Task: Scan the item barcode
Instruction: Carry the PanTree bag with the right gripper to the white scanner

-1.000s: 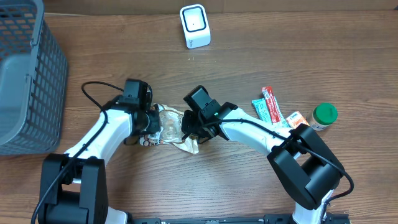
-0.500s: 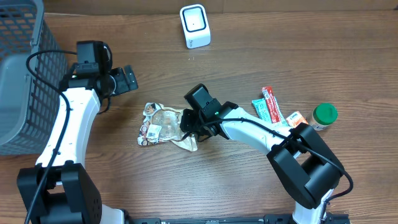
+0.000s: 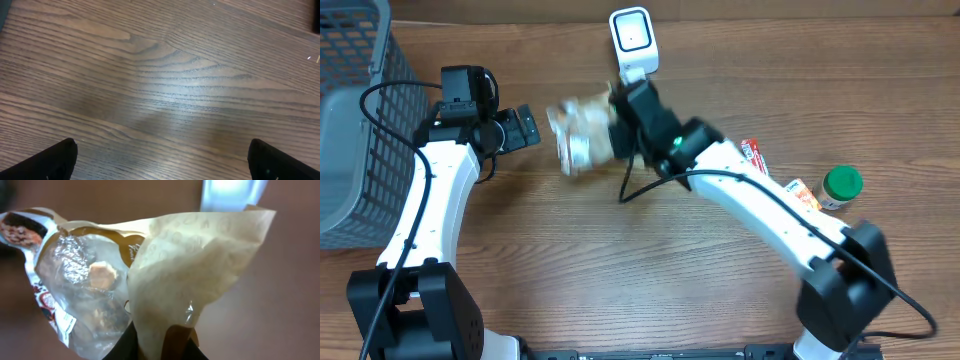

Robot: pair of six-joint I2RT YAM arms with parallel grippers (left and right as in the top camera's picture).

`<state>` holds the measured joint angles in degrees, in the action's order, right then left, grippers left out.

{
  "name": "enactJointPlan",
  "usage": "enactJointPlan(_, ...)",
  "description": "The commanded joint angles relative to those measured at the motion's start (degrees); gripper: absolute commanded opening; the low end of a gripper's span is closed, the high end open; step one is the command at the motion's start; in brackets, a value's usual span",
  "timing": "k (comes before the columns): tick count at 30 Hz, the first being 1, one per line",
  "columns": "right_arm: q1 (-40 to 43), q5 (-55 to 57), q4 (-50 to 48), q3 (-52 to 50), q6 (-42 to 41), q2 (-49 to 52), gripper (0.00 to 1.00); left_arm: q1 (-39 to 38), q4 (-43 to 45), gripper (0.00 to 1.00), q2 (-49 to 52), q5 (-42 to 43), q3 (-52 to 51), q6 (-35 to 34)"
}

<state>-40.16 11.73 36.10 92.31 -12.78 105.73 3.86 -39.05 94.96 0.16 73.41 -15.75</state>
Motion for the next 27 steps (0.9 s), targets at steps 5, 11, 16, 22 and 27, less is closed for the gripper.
enactJointPlan(5, 0.26, 24.17, -20.55, 8.61, 41.86, -3.39, 0.04, 0.09, 0.09, 1.00, 0.07, -0.61, 0.85, -0.13)
enactJointPlan(11, 2.21, 24.22, -41.03, 8.59, 59.10, 0.17, 0.04, 0.09, 0.09, 1.00, 0.07, -0.61, 0.85, -0.13)
enactJointPlan(16, 5.86, 24.22, -53.13, 8.59, 59.76, 6.54, 0.04, 0.09, 0.09, 1.00, 0.07, -0.61, 0.85, -0.13)
enactJointPlan(22, 9.55, 24.20, -69.00, 8.59, 59.78, 17.66, 0.04, 0.09, 0.11, 1.00, 0.07, -0.61, 0.85, -0.13)
enactJointPlan(27, 10.51, 24.17, -79.78, 8.59, 59.78, 26.53, 0.04, 0.09, 0.09, 1.00, 0.07, -0.61, 0.85, -0.13)
